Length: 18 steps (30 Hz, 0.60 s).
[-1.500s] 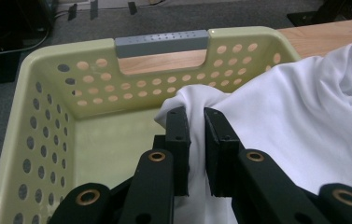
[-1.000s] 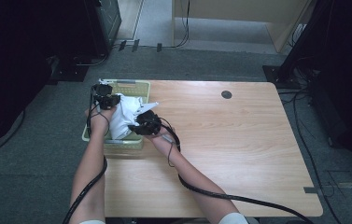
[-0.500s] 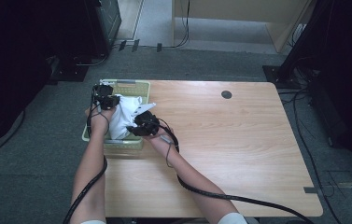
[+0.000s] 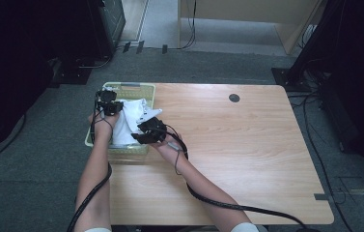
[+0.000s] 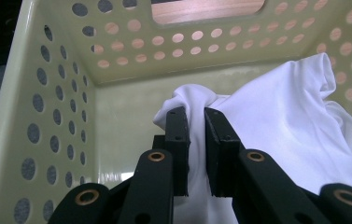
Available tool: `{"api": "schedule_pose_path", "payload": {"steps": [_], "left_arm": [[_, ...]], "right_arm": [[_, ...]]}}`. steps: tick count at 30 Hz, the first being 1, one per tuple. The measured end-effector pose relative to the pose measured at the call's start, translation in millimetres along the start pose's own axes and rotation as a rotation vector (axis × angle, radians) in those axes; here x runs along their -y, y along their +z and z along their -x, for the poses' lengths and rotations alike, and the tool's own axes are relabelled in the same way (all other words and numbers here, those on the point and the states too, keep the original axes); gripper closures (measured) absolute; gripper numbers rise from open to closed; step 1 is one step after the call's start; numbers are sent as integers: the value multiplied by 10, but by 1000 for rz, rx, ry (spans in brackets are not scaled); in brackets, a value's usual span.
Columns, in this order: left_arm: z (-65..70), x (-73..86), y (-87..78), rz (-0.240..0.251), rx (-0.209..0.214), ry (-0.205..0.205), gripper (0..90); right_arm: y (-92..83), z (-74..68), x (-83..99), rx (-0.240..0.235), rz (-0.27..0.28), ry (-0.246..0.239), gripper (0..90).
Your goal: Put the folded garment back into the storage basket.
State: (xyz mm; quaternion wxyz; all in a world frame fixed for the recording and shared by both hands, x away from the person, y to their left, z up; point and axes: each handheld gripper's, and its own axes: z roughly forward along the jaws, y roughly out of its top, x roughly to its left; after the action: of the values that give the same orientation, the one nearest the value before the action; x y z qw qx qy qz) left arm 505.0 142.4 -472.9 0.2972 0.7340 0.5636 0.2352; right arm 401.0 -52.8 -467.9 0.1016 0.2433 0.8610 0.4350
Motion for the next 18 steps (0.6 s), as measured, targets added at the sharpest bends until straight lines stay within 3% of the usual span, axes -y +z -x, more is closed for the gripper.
{"api": "schedule_pose_path", "payload": {"steps": [6, 8, 14, 18], "left_arm": [[-1, -20, 8, 0, -6, 1, 810], [-8, -17, 11, -1, -4, -4, 793], [-43, -16, -8, 11, 8, -33, 674], [-36, -11, -17, 9, 15, -30, 643]], "right_arm": [[-32, 26, 31, -17, 24, 22, 559], [-20, 22, 46, -11, 21, 1, 558], [-38, 26, 52, -17, 21, -7, 556], [-62, 45, 60, -27, 31, -6, 551]]}}
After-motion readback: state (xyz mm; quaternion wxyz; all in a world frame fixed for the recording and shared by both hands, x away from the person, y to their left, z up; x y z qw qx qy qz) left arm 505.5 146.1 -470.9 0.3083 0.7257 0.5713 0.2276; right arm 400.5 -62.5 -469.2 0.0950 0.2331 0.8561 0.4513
